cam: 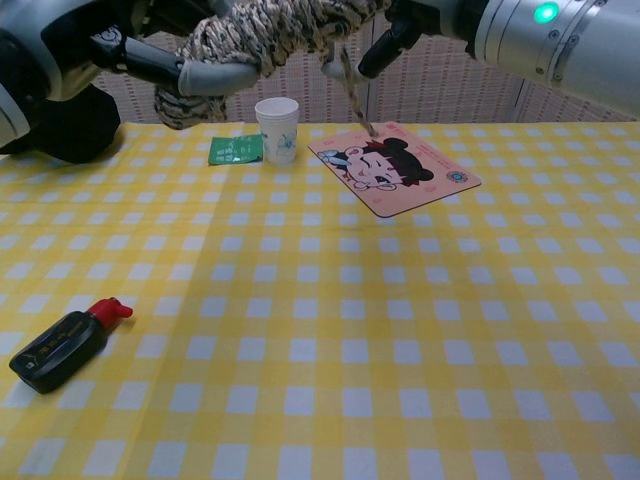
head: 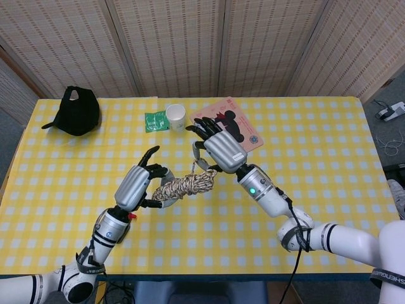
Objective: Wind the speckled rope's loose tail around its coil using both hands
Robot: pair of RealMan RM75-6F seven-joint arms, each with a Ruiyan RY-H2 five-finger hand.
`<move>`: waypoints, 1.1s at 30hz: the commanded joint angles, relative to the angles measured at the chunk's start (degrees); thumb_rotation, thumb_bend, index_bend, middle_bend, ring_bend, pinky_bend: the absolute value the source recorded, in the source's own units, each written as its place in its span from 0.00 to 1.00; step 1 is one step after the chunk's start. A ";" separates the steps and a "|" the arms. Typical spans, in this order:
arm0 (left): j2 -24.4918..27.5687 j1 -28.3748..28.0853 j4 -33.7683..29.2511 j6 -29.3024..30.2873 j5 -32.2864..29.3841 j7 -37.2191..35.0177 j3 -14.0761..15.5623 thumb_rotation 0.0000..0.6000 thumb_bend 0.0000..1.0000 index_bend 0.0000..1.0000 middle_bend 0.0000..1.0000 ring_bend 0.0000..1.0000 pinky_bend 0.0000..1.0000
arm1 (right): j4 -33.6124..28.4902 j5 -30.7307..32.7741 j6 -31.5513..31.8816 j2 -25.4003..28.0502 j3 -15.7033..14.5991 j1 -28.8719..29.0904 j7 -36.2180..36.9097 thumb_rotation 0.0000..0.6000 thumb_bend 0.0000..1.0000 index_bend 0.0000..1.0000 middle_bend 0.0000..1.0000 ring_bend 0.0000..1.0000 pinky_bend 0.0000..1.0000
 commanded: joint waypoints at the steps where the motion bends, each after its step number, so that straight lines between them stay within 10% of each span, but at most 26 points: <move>1: 0.24 0.08 -0.52 0.13 0.00 -0.18 -0.25 1.00 0.29 0.77 0.77 0.51 0.00 | 0.13 -0.12 0.08 -0.14 -0.09 -0.09 0.00 1.00 0.36 0.59 0.14 0.00 0.00; 15: 0.83 -0.07 -2.26 0.32 -3.16 -0.27 -3.06 1.00 0.29 0.77 0.77 0.51 0.00 | -0.24 -1.38 -0.43 -0.72 -1.36 -0.33 -0.58 1.00 0.33 0.57 0.13 0.00 0.00; 25: 1.07 0.02 -1.54 0.54 -5.08 0.42 -4.14 1.00 0.29 0.77 0.77 0.51 0.00 | -2.93 0.22 0.54 0.94 -0.57 -1.57 -1.69 1.00 0.17 0.05 0.00 0.00 0.00; 33: 1.52 0.07 0.98 0.17 -6.92 -0.24 -5.11 1.00 0.29 0.77 0.77 0.51 0.00 | -7.21 -0.36 3.39 6.49 -2.22 -5.55 -3.92 1.00 0.16 0.00 0.00 0.00 0.00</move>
